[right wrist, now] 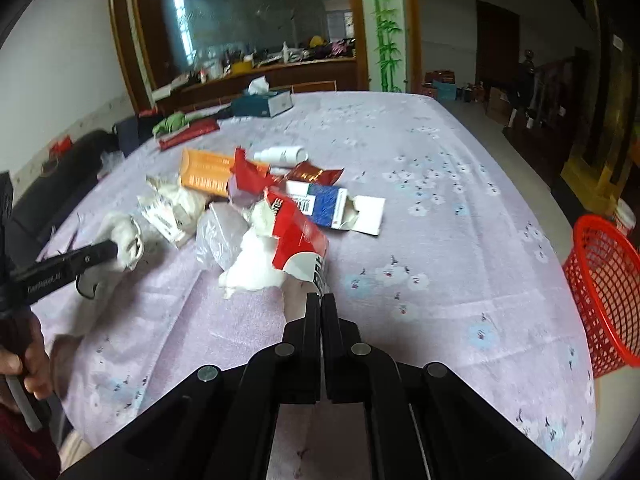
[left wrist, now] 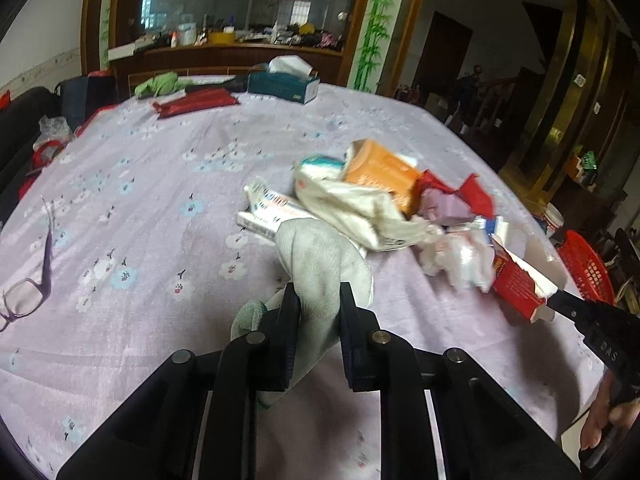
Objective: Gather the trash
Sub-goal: 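Grasp the white-green glove with the left gripper while the right grasps the red-white packet, then carry glove and packet over the red wastebasket and open both grippers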
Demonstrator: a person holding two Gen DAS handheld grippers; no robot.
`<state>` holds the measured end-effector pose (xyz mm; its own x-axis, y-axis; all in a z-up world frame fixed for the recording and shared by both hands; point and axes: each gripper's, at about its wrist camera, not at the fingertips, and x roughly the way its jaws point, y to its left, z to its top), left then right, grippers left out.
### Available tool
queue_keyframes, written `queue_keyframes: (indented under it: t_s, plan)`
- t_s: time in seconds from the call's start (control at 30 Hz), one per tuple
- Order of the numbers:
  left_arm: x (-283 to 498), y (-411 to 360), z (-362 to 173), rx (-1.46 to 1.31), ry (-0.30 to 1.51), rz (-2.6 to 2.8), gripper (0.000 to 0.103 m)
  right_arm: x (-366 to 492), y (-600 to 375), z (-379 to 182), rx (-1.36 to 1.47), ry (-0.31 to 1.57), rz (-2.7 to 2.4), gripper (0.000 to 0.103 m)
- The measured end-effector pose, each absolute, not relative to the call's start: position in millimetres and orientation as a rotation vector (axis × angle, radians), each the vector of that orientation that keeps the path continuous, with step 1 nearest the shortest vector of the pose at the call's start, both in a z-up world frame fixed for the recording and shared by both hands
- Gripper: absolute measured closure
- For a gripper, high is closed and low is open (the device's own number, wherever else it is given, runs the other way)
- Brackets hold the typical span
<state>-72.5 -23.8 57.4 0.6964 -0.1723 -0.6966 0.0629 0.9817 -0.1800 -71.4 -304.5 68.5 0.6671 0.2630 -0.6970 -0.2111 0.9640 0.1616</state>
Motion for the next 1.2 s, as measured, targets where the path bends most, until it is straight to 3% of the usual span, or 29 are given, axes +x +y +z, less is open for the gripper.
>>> queue_keyframes:
  t_s: [0.57, 1.2]
  plan:
    - [-88.7, -125.3, 100.4, -0.07, 0.725, -0.416, 0.086, -109.1, -395.9, 100.2, 0.305, 0.682, 0.17, 0.102]
    - [-58.6, -356.0, 118.2, 0.021, 0.749, -0.812, 0.085, -147.6, -576.2, 109.9, 0.531, 0.56, -0.174, 0.102]
